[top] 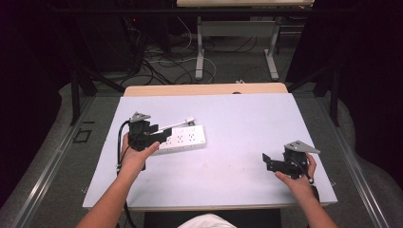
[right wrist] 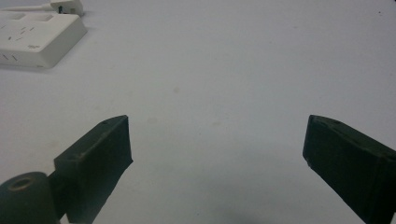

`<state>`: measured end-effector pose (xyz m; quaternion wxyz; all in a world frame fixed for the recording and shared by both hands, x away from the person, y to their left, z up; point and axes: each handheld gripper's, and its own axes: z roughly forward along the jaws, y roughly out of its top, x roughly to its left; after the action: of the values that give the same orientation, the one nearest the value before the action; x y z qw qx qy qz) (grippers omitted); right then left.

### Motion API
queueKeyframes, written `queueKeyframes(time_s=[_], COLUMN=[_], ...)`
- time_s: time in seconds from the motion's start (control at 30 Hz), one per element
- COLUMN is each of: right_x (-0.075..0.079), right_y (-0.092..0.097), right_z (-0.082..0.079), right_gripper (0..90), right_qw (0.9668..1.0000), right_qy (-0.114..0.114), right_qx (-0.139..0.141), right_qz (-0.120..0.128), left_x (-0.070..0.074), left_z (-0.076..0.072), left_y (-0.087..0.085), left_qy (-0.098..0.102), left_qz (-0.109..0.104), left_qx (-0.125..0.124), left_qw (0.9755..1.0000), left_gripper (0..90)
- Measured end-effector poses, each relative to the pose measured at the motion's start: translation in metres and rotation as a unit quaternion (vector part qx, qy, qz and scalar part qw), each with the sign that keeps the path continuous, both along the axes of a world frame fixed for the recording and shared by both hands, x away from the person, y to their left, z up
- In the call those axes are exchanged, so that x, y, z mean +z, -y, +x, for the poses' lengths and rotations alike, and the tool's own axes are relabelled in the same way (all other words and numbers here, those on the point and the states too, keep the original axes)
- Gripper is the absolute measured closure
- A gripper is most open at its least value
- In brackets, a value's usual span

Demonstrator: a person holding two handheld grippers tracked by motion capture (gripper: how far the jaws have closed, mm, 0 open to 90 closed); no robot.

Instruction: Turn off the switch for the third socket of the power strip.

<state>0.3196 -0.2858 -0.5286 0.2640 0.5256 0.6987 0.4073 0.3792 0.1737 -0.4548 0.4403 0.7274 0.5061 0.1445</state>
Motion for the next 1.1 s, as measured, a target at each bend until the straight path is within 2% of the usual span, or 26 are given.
queueKeyframes(time_s=[0.2,0.37,0.63,0.77,0.8,0.9,1.03,1.1], right_x=[0.0,-0.001,-0.001,-0.001,-0.001,-0.001,-0.002,-0.002], right_y=[0.0,-0.001,0.0,-0.001,-0.001,-0.001,-0.001,-0.001], right_z=[0.0,0.001,0.001,0.001,0.0,0.001,0.001,0.001], right_gripper=[7.3,7.2,7.3,7.3,7.3,7.3,7.3,7.3], right_qw=[1.0,1.0,1.0,1.0,1.0,1.0,1.0,1.0], right_qy=[-0.002,-0.002,-0.002,-0.003,-0.004,-0.001,-0.003,-0.004], right_qx=[0.0,0.002,0.002,0.004,0.003,0.006,0.005,0.004], right_qz=[0.003,0.004,0.004,0.005,0.003,0.001,0.006,0.007], left_x=[0.006,0.008,0.011,0.011,0.012,0.012,0.013,0.014], left_z=[0.008,0.014,0.023,0.027,0.028,0.031,0.036,0.04], left_y=[0.007,0.012,0.019,0.023,0.024,0.029,0.035,0.04], left_qy=[-0.006,-0.016,-0.022,-0.027,-0.037,-0.037,-0.047,-0.06], left_qz=[0.005,-0.002,0.002,-0.002,-0.004,-0.004,-0.005,-0.008], left_qx=[-0.005,-0.005,0.001,0.005,-0.001,0.008,0.007,0.002], left_qw=[1.0,0.9999,0.9997,0.9996,0.9993,0.9993,0.9989,0.9982], left_gripper=[40.5,40.9,43.3,44.6,44.6,44.9,46.2,48.2])
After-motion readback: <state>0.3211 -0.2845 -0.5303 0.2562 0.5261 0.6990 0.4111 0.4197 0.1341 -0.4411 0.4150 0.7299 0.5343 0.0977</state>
